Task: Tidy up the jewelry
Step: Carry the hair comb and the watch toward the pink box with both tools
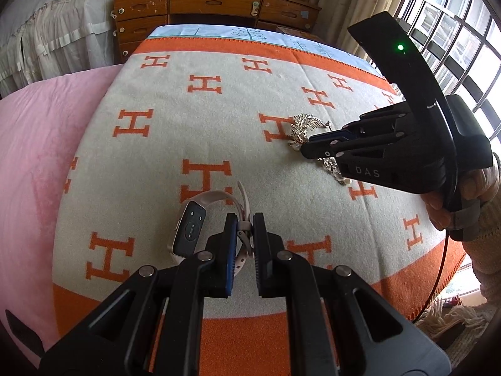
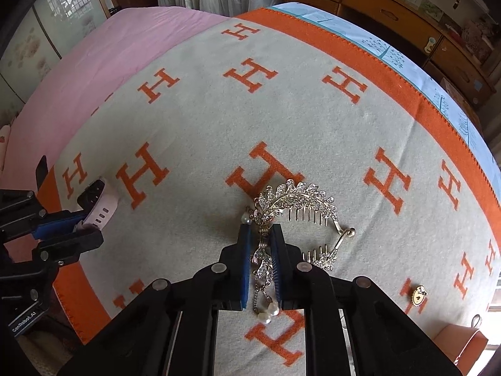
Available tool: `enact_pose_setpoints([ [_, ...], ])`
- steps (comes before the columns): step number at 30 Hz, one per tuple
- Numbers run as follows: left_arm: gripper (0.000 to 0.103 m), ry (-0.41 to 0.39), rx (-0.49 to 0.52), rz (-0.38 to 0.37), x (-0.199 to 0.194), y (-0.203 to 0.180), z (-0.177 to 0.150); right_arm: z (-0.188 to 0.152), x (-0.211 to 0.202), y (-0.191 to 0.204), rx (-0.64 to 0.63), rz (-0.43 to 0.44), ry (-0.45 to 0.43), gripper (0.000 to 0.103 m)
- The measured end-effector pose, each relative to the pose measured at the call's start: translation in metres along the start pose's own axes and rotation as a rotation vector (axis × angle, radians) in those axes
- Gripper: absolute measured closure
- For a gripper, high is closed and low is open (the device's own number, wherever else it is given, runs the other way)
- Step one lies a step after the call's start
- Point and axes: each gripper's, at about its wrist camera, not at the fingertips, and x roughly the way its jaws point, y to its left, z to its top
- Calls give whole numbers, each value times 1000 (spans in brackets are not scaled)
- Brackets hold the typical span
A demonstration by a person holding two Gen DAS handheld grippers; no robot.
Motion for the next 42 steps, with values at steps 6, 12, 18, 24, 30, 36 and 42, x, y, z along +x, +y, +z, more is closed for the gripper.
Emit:
enact_pose_setpoints([
  [6, 95, -8, -5, 1, -4, -2, 1, -10, -35, -1, 16, -14, -94, 95],
  [12, 95, -13, 1, -17, -15, -17, 8, -36, -110, -12, 109, 12, -264, 95],
  [18, 95, -33, 54, -28, -32, -55, 24, -87, -187, -42, 226, 6, -407, 95],
  [24, 95, -60, 167, -78, -49, -129, 52, -165, -244, -97, 364, -29, -481, 95],
  [30, 95, -107, 281, -162, -57, -226, 86, -246, -271, -152, 480, -48, -504, 95],
  [36, 95, -79, 360, -242, -32, -319, 109, -306, -262, -183, 547, -25, -487, 95],
  [42, 95, 45, 354, -292, 32, -379, 114, -348, -228, -203, 602, 10, -451, 95],
])
